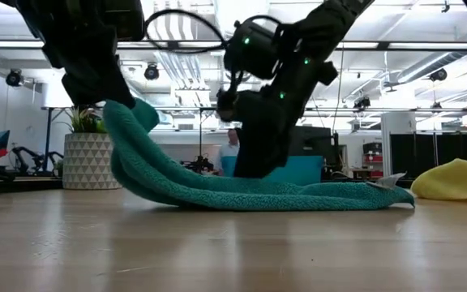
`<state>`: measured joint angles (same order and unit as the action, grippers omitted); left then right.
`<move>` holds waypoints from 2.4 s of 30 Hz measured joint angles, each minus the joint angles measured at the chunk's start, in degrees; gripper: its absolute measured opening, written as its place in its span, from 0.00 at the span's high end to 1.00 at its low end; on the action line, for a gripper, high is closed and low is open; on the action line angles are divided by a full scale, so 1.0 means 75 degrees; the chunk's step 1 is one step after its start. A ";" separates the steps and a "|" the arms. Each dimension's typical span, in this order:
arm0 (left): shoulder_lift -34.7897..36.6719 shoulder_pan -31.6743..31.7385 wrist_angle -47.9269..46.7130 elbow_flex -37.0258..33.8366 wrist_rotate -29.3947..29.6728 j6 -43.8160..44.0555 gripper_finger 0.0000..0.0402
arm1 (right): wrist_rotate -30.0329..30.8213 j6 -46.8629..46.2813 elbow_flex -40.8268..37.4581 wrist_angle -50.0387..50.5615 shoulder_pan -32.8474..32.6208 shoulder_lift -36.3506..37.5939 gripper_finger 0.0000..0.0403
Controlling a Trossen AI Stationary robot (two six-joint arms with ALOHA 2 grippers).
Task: Fold microfiber towels
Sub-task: Fold the light blue microfiber cloth
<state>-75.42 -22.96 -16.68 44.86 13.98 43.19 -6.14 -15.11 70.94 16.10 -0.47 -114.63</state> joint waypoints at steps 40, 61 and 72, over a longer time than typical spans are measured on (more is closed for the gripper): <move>0.1477 0.0472 0.0079 0.0064 0.1544 -0.0205 1.00 | 0.4511 -0.0209 -0.0091 0.1678 -0.2077 0.3939 0.98; 0.0329 0.0516 0.1530 0.0047 0.0871 -0.0222 1.00 | 0.0192 0.0526 -0.1210 -0.0016 -0.2255 0.2621 0.98; -0.0516 0.0513 0.2120 0.0029 -0.0192 -0.0200 1.00 | 0.0183 -0.1559 -0.1604 -0.0463 -0.2283 0.0635 0.98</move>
<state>-79.28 -19.11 -0.78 45.08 12.54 41.69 -4.77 -26.81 58.91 12.63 -17.59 -109.87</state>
